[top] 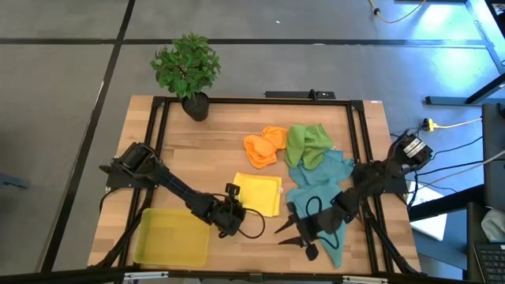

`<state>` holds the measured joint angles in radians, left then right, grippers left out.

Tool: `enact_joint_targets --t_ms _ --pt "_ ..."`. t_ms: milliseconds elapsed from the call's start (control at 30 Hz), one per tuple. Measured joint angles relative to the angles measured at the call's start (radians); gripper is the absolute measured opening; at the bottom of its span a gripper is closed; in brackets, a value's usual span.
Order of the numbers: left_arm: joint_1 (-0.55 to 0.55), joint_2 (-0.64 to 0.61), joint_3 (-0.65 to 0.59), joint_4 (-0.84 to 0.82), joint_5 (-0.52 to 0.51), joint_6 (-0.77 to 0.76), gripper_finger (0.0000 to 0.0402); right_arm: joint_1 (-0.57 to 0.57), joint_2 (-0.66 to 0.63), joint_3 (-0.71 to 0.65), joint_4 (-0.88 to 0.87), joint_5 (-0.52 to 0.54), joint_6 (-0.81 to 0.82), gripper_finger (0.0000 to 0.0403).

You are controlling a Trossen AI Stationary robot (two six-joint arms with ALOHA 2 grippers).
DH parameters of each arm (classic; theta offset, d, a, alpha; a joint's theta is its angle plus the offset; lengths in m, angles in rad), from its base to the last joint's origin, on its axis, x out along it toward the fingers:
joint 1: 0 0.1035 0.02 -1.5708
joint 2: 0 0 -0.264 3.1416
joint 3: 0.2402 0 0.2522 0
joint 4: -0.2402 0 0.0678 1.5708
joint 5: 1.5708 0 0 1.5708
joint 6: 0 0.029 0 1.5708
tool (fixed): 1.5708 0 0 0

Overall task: Fold microfiber towels
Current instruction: Put the folded yellow microfiber cloth into the yellow bin

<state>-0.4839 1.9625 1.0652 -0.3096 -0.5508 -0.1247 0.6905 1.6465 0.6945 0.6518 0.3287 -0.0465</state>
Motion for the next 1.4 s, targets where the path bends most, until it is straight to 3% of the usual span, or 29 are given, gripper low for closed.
enact_joint_targets --t_ms 233,567,700,867,1067,1233,1400 --pt "0.024 -0.029 0.029 -0.014 0.078 -0.029 0.0001 0.014 0.094 0.000 -0.026 0.129 -0.040 0.0179" --pt "0.079 -0.073 0.031 0.008 0.213 -0.140 0.0000 -0.027 0.186 0.000 -0.042 0.299 -0.012 0.0311" --pt "0.093 -0.073 0.032 0.012 0.229 -0.183 0.0000 -0.051 0.239 0.011 -0.055 0.326 -0.013 0.0340" --pt "0.102 -0.076 0.034 0.017 0.255 -0.209 0.0000 -0.060 0.329 0.081 -0.097 0.371 -0.037 0.0343" --pt "0.096 -0.083 0.034 0.019 0.281 -0.215 0.0000 -0.059 0.355 0.204 -0.405 0.485 0.070 0.0336" --pt "0.081 -0.125 0.035 0.020 0.284 -0.214 0.0000 -0.061 0.358 0.262 -0.578 0.517 0.130 0.0302" --pt "0.063 -0.185 0.036 0.014 0.255 -0.209 0.0000 -0.061 0.358 0.263 -0.597 0.530 0.133 0.0250"
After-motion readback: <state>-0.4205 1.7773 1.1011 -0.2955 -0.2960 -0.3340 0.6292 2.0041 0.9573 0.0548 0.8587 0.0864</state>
